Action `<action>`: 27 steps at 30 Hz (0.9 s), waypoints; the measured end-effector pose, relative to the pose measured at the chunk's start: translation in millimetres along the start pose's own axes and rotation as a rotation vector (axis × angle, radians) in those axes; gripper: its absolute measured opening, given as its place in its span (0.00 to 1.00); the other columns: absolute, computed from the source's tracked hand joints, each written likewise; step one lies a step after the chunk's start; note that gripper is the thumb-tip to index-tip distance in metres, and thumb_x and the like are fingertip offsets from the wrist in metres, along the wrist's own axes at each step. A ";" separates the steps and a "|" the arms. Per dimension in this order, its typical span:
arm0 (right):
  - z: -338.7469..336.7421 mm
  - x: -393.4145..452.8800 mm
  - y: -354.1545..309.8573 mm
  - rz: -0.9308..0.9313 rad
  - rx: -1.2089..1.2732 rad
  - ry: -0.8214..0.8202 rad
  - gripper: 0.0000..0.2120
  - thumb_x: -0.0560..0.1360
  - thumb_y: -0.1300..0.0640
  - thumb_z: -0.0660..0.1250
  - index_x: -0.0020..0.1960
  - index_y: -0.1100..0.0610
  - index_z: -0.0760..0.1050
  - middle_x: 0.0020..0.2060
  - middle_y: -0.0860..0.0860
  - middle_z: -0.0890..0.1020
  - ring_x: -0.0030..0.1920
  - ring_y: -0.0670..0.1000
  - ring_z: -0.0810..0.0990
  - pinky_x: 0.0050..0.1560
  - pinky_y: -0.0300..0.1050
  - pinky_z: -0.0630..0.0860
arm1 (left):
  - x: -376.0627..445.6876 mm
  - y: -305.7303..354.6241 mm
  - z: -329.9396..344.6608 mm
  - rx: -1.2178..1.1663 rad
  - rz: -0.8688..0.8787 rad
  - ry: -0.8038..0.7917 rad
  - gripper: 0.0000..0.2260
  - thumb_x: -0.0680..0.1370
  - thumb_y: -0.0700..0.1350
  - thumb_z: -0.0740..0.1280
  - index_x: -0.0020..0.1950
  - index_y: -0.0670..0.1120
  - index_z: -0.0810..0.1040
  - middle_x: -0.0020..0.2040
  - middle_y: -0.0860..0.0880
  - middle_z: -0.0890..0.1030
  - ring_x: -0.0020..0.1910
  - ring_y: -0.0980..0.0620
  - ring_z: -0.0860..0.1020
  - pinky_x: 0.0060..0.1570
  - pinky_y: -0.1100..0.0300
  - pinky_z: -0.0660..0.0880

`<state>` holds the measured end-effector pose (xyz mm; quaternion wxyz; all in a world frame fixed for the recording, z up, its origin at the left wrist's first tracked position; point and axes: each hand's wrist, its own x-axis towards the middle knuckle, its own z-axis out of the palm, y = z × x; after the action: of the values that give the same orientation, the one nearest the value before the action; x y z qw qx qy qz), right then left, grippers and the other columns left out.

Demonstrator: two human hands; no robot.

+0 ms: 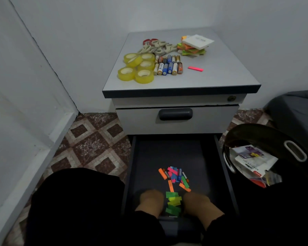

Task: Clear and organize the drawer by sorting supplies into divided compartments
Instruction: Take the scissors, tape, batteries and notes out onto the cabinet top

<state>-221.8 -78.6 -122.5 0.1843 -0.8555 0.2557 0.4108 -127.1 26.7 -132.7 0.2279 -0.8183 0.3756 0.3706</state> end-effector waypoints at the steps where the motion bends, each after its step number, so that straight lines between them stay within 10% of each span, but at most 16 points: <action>1: -0.1 -0.3 -1.1 -0.021 -0.008 0.010 0.17 0.79 0.54 0.62 0.67 0.56 0.69 0.63 0.54 0.74 0.64 0.54 0.73 0.64 0.50 0.72 | -0.8 0.0 0.2 0.001 -0.002 -0.002 0.17 0.81 0.42 0.60 0.69 0.40 0.71 0.69 0.41 0.72 0.66 0.42 0.71 0.64 0.48 0.71; 13: 4.0 5.5 -6.9 -0.090 -0.021 0.054 0.21 0.76 0.40 0.63 0.62 0.53 0.72 0.57 0.51 0.78 0.57 0.52 0.76 0.58 0.49 0.74 | 0.3 -6.0 -1.3 -0.162 0.093 -0.038 0.17 0.78 0.43 0.66 0.66 0.39 0.73 0.65 0.40 0.75 0.63 0.41 0.74 0.63 0.50 0.72; 22: -0.8 2.1 -15.8 -0.231 -0.085 0.024 0.15 0.79 0.54 0.62 0.62 0.61 0.73 0.60 0.58 0.76 0.61 0.55 0.75 0.63 0.49 0.72 | -5.6 -5.7 -2.8 -0.224 0.088 -0.084 0.14 0.80 0.42 0.61 0.62 0.37 0.76 0.63 0.39 0.76 0.61 0.39 0.75 0.60 0.50 0.72; 27: -2.0 2.4 -10.6 -0.262 0.024 -0.024 0.15 0.80 0.56 0.61 0.64 0.60 0.73 0.61 0.57 0.75 0.62 0.54 0.74 0.64 0.47 0.70 | -5.1 -7.5 -19.4 -0.363 0.043 -0.125 0.09 0.79 0.43 0.64 0.53 0.39 0.79 0.43 0.45 0.77 0.59 0.44 0.77 0.56 0.53 0.73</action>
<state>-213.1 -71.8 -122.1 0.2495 -0.8743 0.1446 0.3903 -115.1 20.9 -116.0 0.0913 -0.8134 0.3049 0.4869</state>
